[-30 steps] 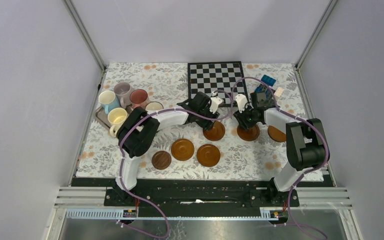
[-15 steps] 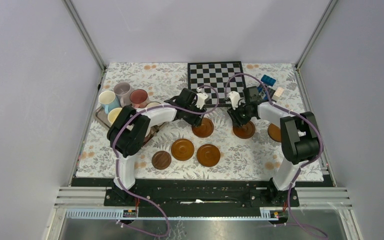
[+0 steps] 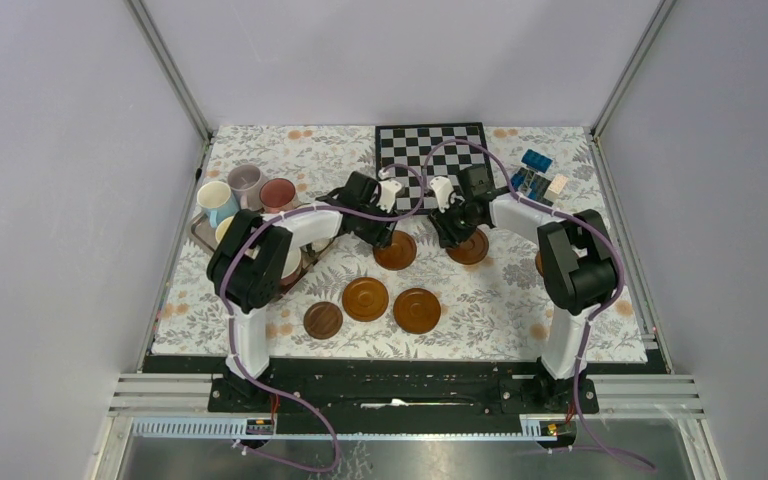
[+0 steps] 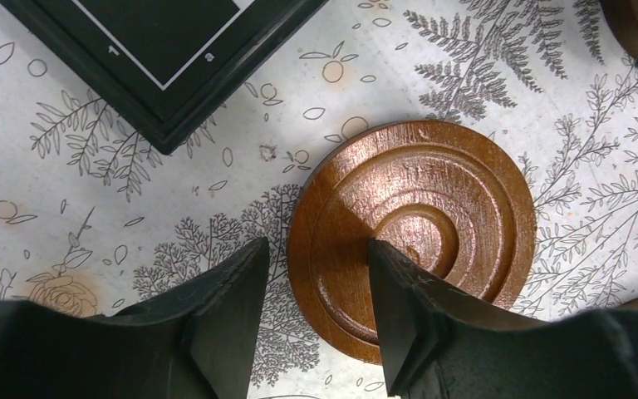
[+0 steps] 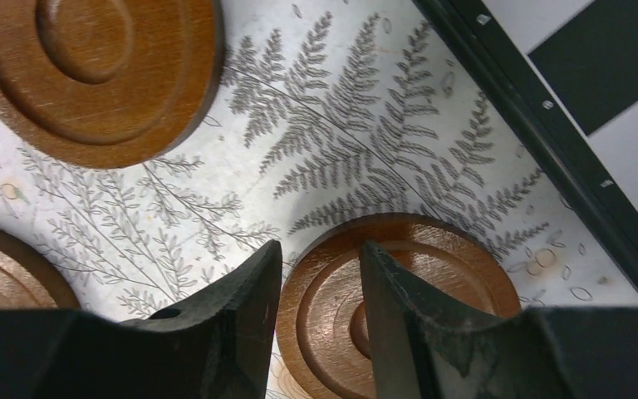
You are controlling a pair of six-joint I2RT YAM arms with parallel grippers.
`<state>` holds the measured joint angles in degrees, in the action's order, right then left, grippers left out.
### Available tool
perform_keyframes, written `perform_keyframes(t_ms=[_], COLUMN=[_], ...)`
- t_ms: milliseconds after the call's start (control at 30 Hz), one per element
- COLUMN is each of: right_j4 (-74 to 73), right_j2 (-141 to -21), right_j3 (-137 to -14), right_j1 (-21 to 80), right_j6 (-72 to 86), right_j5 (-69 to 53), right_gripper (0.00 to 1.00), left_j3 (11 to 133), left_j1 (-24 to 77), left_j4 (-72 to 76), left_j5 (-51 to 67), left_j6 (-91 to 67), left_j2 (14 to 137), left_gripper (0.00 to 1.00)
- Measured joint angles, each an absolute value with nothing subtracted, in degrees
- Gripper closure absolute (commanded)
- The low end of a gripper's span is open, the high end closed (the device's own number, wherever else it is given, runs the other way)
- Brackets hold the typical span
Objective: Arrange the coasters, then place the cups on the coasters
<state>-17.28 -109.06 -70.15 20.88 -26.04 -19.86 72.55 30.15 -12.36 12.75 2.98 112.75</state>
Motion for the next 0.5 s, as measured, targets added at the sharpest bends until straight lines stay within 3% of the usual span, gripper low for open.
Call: perform_keyframes(t_ms=[133, 333, 500], right_j4=[-17.8, -19.7, -24.9], right_j2=[-109.4, -108.9, -101.7], right_j3=[-70.6, -70.9, -70.7], right_j1=[21.8, 21.8, 21.2], right_j6=[-25.1, -23.9, -23.7], right_j5=[-20.9, -22.9, -23.8], right_gripper=[0.53, 0.46, 0.44], left_j3=[72.5, 72.5, 72.5], left_j1=[29.5, 29.1, 28.9], left_j4=[-12.7, -14.5, -16.5], left_j5=[12.9, 13.5, 16.0], left_j6=[3.0, 2.7, 2.3], left_j2=[112.6, 111.7, 107.9], left_gripper=[0.45, 0.28, 0.24])
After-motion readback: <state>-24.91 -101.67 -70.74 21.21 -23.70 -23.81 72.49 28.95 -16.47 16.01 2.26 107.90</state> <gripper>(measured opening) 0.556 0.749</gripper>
